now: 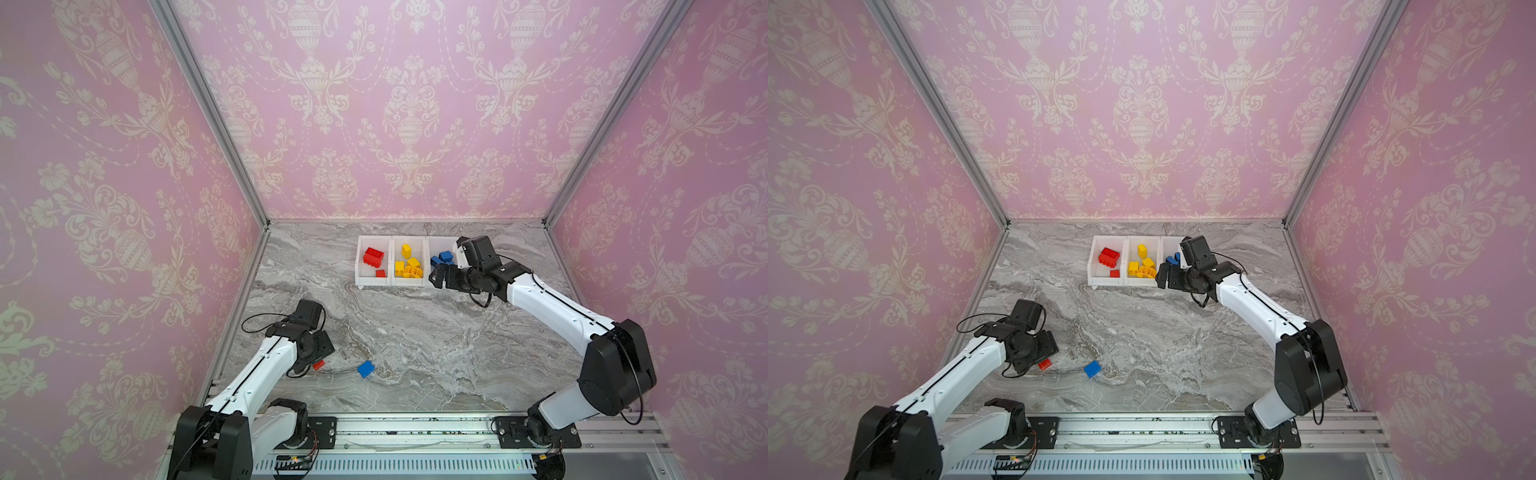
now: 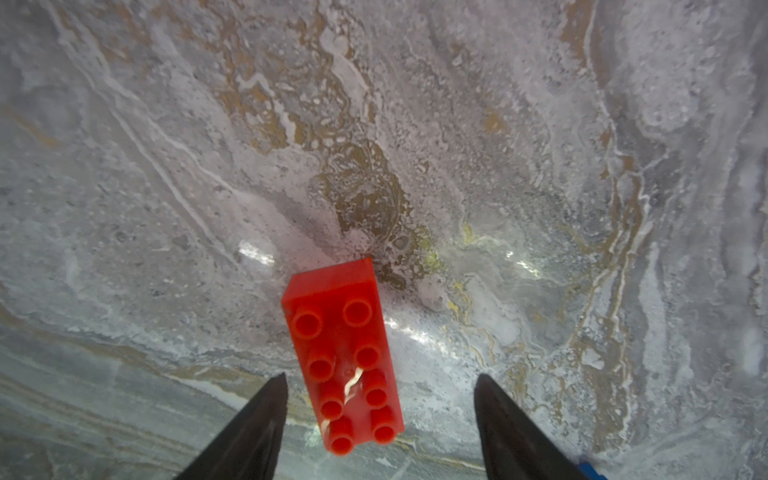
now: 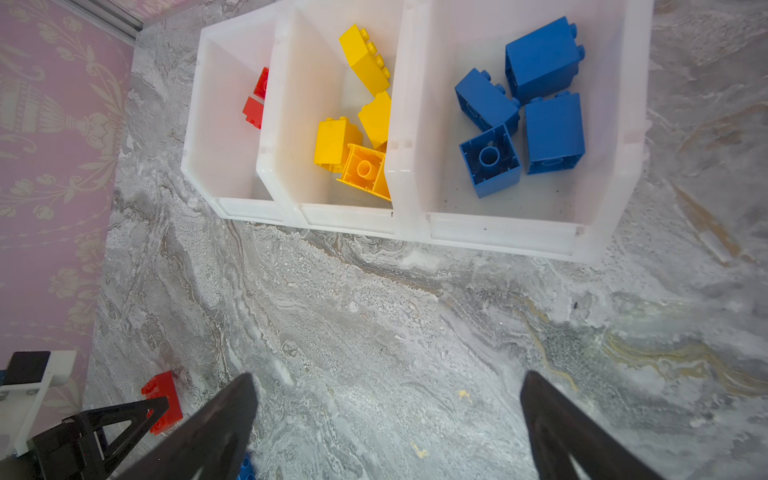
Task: Sort the legos into containers by color
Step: 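Close the left gripper on the red brick and lift it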
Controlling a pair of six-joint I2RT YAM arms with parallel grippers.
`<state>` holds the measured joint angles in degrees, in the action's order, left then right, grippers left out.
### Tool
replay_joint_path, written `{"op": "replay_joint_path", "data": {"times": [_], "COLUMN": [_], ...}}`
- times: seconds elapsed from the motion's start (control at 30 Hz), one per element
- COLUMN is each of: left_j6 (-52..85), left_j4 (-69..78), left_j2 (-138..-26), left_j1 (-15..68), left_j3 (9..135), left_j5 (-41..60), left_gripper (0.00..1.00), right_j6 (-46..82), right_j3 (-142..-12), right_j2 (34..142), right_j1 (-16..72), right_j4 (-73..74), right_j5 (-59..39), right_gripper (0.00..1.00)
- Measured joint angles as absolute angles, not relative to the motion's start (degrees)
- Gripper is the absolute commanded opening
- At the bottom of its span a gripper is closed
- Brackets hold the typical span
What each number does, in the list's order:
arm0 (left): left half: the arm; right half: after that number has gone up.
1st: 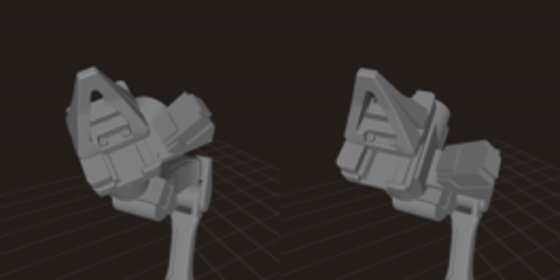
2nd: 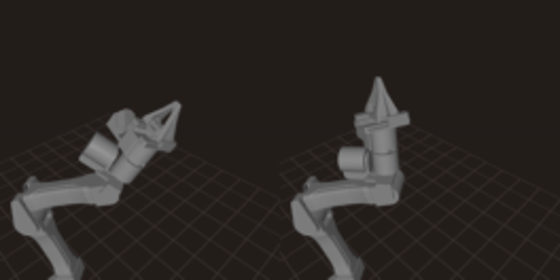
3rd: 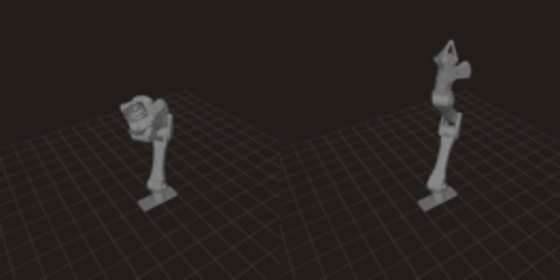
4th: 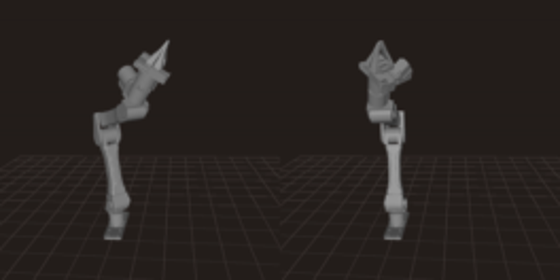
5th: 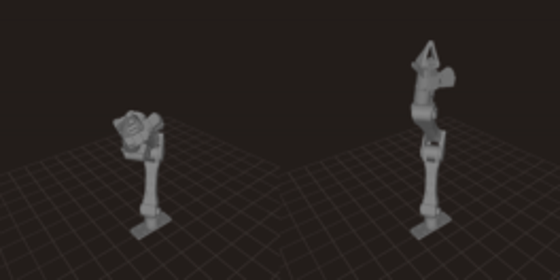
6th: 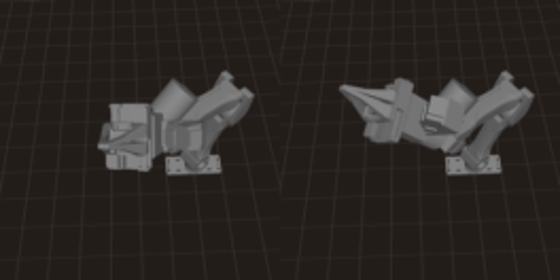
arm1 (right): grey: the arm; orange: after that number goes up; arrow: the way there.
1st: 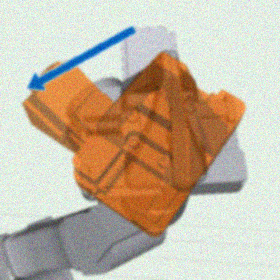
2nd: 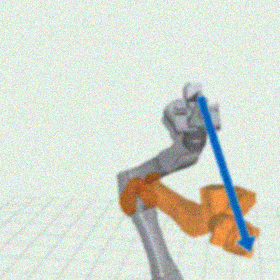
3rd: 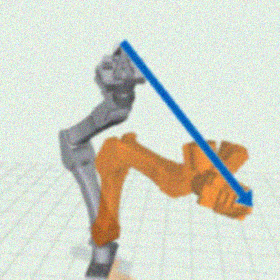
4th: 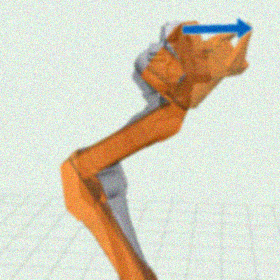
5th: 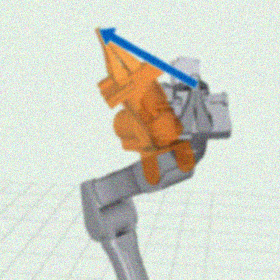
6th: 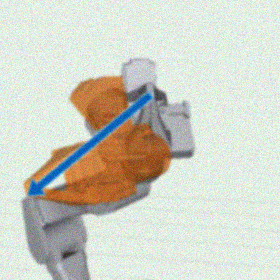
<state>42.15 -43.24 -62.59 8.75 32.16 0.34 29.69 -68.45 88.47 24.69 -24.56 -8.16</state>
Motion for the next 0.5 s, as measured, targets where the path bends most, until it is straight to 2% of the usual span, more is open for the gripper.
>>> {"op": "replay_joint_path", "data": {"times": [0.13, 0.5], "left_j6": [42.4, 43.0], "left_j4": [-42.3, -40.3], "left_j2": [-63.9, -64.7], "left_j1": [8.3, 7.9], "left_j3": [31.2, 29.5], "left_j5": [0.6, 1.1], "left_gripper": [0.67, 0.44], "right_j6": [29.7, 29.7], "right_j3": [-68.4, -68.4], "right_j2": [88.5, 88.4], "right_j1": [24.7, 24.7], "right_j4": [-24.7, -24.7], "right_j5": [-8.2, -8.2], "right_gripper": [1.0, 1.0]}}
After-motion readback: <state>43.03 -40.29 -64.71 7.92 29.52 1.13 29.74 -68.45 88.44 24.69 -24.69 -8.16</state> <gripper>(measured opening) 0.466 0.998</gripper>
